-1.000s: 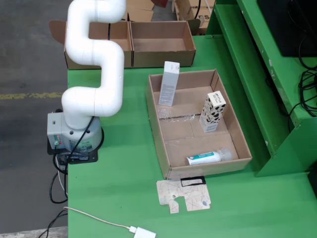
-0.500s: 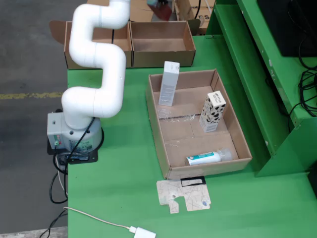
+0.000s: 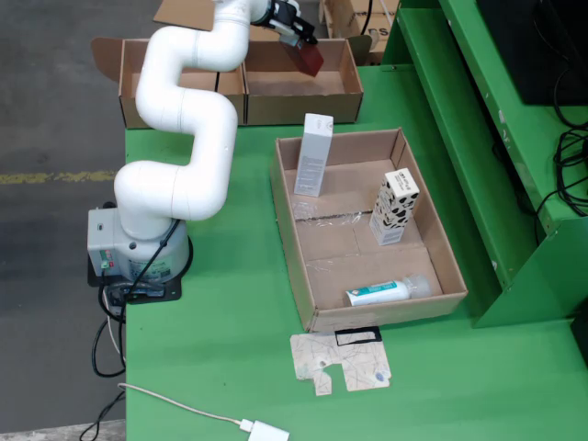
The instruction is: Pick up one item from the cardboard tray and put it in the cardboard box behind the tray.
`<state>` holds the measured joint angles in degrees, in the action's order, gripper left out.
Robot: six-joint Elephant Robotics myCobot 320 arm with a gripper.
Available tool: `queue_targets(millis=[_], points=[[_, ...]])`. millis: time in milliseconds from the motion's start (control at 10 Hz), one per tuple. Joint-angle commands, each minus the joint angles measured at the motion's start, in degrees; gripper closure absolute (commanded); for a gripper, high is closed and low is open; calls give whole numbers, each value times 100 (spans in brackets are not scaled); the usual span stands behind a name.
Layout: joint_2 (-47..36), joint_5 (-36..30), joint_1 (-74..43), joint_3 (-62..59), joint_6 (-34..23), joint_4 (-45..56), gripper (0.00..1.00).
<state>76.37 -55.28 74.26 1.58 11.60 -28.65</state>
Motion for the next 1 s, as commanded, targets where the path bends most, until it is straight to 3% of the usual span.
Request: queue_targets(millis=[0, 900], points=[[8, -1377, -414, -158, 492, 1114, 100], [207, -1640, -502, -158, 627, 1560, 100]])
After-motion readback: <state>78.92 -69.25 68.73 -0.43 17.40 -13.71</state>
